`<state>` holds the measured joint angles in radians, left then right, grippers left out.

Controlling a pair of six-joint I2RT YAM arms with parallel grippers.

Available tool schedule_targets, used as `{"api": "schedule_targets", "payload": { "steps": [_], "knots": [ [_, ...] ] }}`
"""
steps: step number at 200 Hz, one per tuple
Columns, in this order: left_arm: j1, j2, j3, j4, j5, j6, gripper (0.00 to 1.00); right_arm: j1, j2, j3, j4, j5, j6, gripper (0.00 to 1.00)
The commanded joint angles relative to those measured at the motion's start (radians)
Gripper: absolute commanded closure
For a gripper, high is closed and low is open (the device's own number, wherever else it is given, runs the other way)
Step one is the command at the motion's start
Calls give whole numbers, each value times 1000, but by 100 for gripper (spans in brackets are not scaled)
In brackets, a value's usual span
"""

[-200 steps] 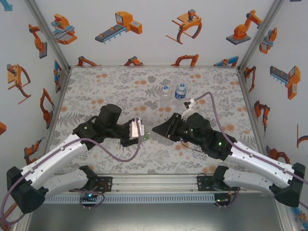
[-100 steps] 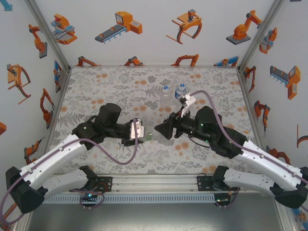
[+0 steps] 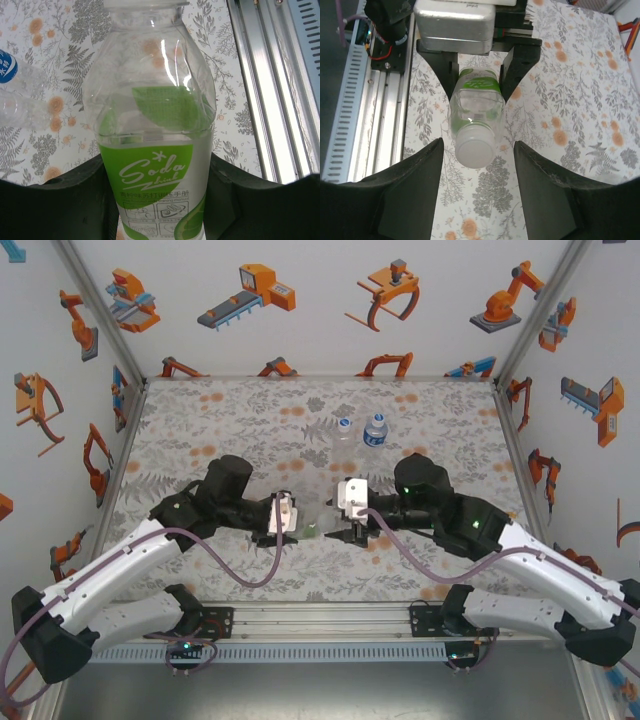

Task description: Screw on the bottle caps

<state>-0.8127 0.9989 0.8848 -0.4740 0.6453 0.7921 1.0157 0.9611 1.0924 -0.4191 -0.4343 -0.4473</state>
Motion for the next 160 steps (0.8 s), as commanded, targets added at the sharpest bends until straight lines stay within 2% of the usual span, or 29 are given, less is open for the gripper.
{"api": "schedule_targets", "payload": {
  "steps": [1,133,160],
  "knots": [
    [-3,-12,20,-16,39,27,100,0,-18,-25,25,-49,-81,48],
    [-3,-13,25,-16,54,27,100,0,-36,-85,95,-26,-32,59],
    [-3,-13,25,-17,56,27,100,-1,-46,-96,119,-20,-11,68]
  ]
}}
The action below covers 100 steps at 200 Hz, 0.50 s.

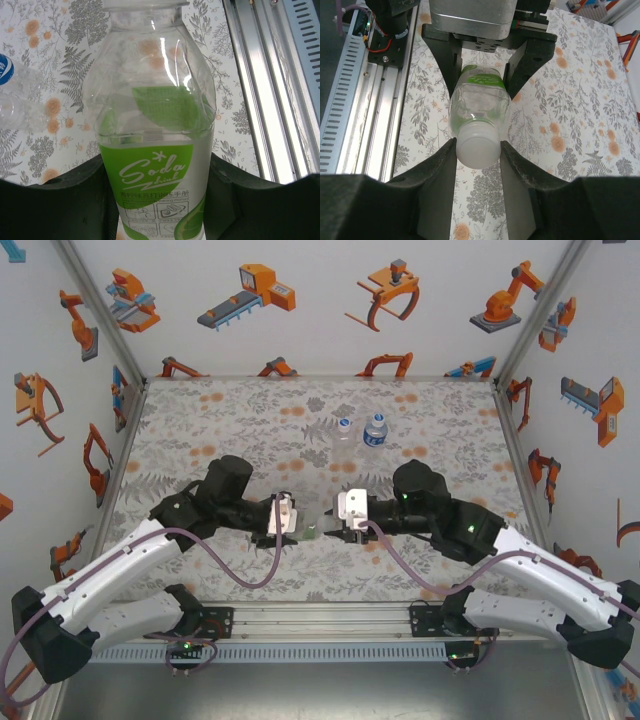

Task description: Screw on the bottle caps

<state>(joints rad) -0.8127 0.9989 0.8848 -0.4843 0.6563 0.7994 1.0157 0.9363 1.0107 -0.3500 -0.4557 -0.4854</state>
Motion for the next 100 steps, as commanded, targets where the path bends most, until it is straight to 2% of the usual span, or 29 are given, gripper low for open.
{"api": "schedule_targets", "payload": {
  "steps": [1,24,41,63,100],
  "knots": [
    [-3,-12,25,-6,44,19,100,0,-22,-16,50,2,29,69],
    [-3,-11,26,-6,44,19,100,-1,-34,-34,88,55,127,82],
    [-3,-13,23,1,37,14,100,-1,-51,-72,166,133,317,100],
    [-3,-9,26,4,30,8,100,-1,-63,-127,270,307,692,100],
    [-2,-6,24,19,28,-3,100,16,-71,-185,351,495,1199,100]
  ]
}}
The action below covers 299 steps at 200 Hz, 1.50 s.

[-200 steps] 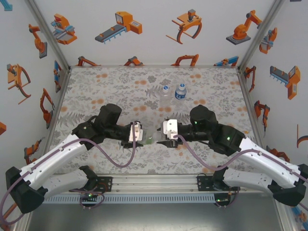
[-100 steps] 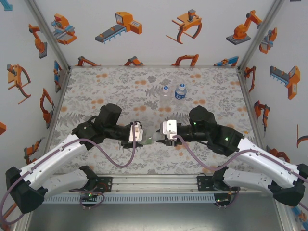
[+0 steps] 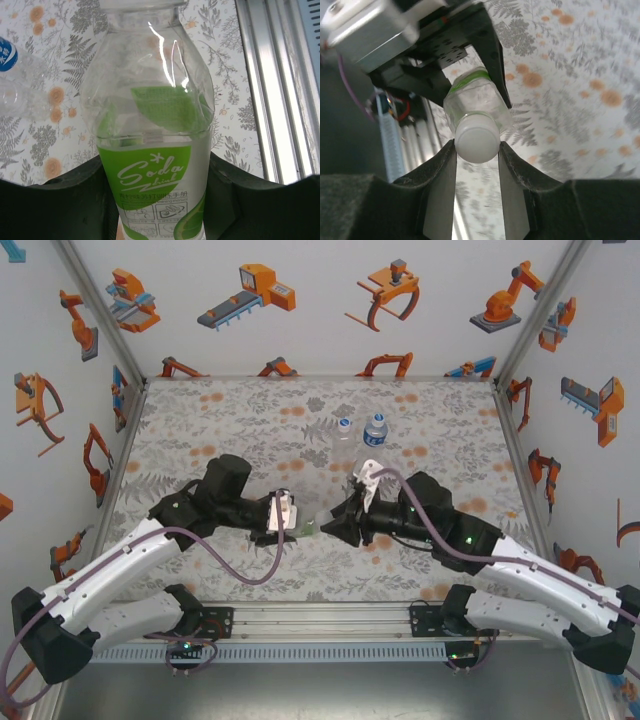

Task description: Screw on the bottle caps

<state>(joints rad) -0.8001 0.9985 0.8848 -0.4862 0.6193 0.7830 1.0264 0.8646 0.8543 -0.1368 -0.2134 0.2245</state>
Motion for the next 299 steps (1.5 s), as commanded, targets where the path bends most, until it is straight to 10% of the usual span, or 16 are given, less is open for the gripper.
{"api": "schedule_targets", "payload": {
  "steps": [1,40,118,225,273,281,299],
  "knots": [
    [-14,-5,24,21,66,13,100,6,1,-30,140,256,499,100],
    [-13,4,27,31,56,0,100,22,28,-28,166,262,578,100],
    [-4,16,47,39,-82,-74,100,22,37,-39,150,319,647,44],
    [2,19,53,59,-135,-119,100,24,95,-22,139,318,730,65],
    [5,-6,38,95,-146,-144,40,22,115,14,87,350,696,78],
    [7,-13,34,98,-146,-147,0,22,122,27,62,369,679,79],
    [15,-28,27,110,-150,-153,3,20,148,66,8,412,625,82]
  ]
}}
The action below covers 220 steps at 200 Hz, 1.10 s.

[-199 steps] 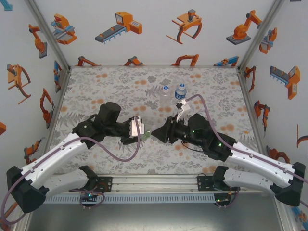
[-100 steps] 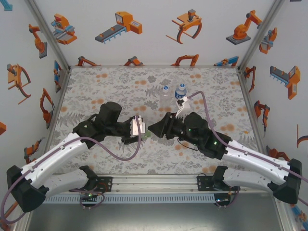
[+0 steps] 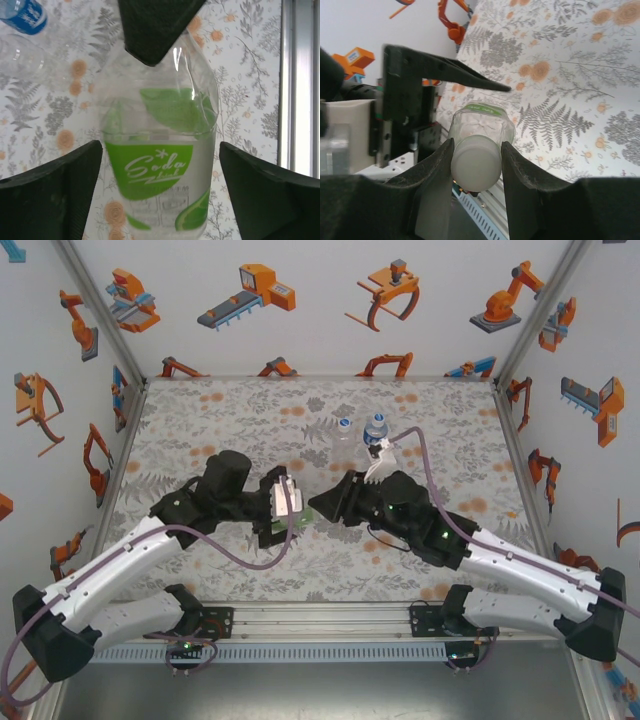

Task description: Screw on the bottle caps

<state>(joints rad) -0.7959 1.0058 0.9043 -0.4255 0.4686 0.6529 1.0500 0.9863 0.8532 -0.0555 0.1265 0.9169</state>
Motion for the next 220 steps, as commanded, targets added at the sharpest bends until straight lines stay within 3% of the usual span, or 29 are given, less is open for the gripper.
{"api": "schedule_targets", "payload": {
  "steps": [1,30,87,114,157,185,220],
  "knots": [
    [10,-36,8,50,1,-22,3,-4,28,70,-76,73,-71,82],
    [19,-51,2,62,-8,-31,3,-36,110,187,-219,134,-205,84],
    [35,-68,-4,78,-41,-57,3,-185,412,501,-407,64,-433,86],
    [43,-51,7,66,-74,-82,3,-221,564,656,-466,90,-545,87],
    [72,-2,51,46,-186,-185,3,-295,788,873,-512,44,-623,87],
    [94,59,119,20,-313,-353,3,-323,910,987,-515,41,-668,87],
    [112,114,147,-14,-293,-357,3,-346,1053,1131,-551,36,-698,87]
  ]
}}
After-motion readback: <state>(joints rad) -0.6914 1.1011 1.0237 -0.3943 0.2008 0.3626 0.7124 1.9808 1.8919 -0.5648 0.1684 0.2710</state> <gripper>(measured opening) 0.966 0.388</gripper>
